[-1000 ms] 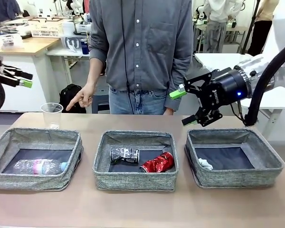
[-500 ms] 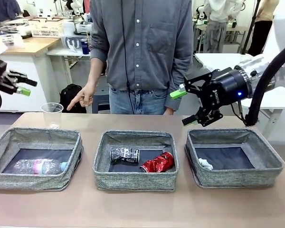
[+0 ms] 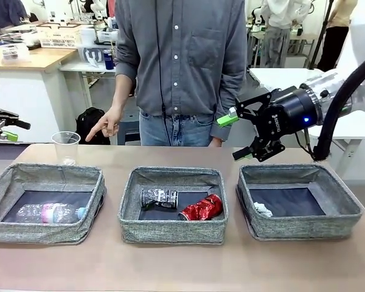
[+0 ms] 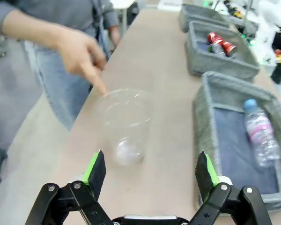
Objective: Sort the waste into the appropriate baskets.
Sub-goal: Pick up the waste item pointed out by the person.
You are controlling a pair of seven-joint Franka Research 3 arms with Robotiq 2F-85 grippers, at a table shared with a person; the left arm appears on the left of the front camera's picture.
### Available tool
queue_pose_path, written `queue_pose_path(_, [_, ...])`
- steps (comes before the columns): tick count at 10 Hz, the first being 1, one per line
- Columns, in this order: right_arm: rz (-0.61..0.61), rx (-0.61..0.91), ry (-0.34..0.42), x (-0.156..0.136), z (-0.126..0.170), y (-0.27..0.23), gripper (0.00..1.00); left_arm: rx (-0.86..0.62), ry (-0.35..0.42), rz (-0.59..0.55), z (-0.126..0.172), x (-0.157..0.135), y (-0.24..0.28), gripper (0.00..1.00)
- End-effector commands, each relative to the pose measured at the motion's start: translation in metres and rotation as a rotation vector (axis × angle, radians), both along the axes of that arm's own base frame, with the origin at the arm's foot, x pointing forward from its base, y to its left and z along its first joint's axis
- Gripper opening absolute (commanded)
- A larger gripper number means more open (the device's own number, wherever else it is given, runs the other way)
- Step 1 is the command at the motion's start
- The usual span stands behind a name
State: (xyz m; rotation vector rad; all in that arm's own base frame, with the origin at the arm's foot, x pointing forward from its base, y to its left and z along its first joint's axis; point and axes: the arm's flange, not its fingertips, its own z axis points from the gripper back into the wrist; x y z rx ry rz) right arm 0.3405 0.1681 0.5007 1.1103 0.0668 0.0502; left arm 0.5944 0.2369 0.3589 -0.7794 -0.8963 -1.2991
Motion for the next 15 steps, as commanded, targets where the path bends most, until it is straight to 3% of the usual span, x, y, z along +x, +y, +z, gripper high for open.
queue_pose_path(1, [0.012, 0.005, -0.016, 0.002, -0.001, 0.000, 1.00, 0.062, -0.041, 0.060, -0.018, 0.027, -0.020, 0.98])
queue_pose_path(3, [0.012, 0.005, -0.016, 0.002, -0.001, 0.000, 1.00, 0.087, -0.068, 0.050, -0.035, 0.041, -0.020, 0.98])
queue_pose_path(6, [0.012, 0.005, -0.016, 0.002, -0.001, 0.000, 1.00, 0.064, -0.036, 0.028, -0.053, 0.057, -0.028, 0.98])
queue_pose_path(12, [0.012, 0.005, -0.016, 0.002, -0.001, 0.000, 1.00, 0.044, 0.011, -0.004, -0.075, 0.060, -0.056, 0.98])
queue_pose_path(15, [0.012, 0.005, -0.016, 0.002, -0.001, 0.000, 1.00, -0.001, 0.000, 0.004, -0.082, 0.060, -0.076, 0.98])
